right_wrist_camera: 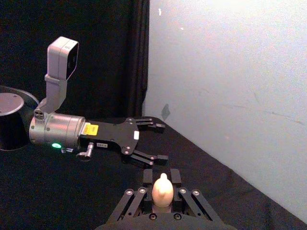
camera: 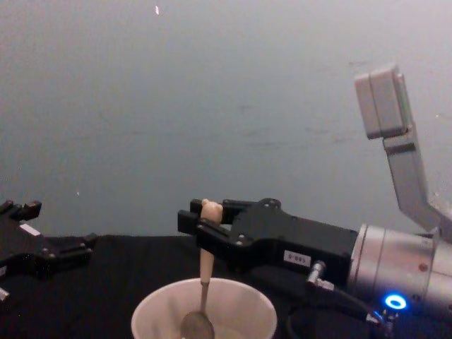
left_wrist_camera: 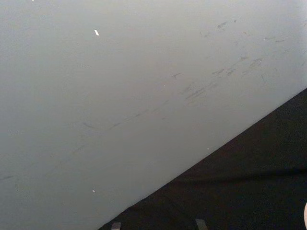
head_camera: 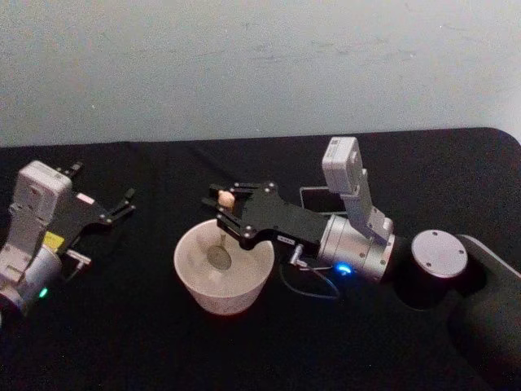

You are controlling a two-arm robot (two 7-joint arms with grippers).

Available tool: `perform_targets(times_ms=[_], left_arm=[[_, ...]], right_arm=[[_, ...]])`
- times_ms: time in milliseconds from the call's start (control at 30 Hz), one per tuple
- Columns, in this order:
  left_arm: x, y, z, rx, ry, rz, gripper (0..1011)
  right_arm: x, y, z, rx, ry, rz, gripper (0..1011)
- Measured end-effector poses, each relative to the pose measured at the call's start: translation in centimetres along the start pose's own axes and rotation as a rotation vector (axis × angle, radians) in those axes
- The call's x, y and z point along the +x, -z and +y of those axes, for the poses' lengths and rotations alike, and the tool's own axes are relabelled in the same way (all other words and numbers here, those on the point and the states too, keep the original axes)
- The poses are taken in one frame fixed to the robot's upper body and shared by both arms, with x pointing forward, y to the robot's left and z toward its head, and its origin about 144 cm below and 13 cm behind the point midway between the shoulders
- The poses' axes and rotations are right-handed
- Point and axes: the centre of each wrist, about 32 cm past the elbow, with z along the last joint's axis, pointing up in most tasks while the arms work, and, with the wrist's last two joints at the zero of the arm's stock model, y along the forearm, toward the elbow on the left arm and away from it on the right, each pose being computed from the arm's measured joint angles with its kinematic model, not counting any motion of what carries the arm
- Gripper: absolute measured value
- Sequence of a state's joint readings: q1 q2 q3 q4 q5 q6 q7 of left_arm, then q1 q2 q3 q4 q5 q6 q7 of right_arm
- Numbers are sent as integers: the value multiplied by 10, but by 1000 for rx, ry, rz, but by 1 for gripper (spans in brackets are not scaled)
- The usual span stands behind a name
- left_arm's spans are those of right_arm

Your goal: Pick up the stirring spoon with one hand, stir inside the cup, then place it back in its original position.

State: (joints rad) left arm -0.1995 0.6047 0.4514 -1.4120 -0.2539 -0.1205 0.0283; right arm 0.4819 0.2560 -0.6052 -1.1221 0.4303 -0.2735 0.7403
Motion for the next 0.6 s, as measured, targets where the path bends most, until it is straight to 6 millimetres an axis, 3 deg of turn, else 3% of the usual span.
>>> perform_targets(times_ms=[600], left_arm=[[0,0,0,0,0,0,1001]], right_arm=[[1,-7,-5,19,23,-7,212]])
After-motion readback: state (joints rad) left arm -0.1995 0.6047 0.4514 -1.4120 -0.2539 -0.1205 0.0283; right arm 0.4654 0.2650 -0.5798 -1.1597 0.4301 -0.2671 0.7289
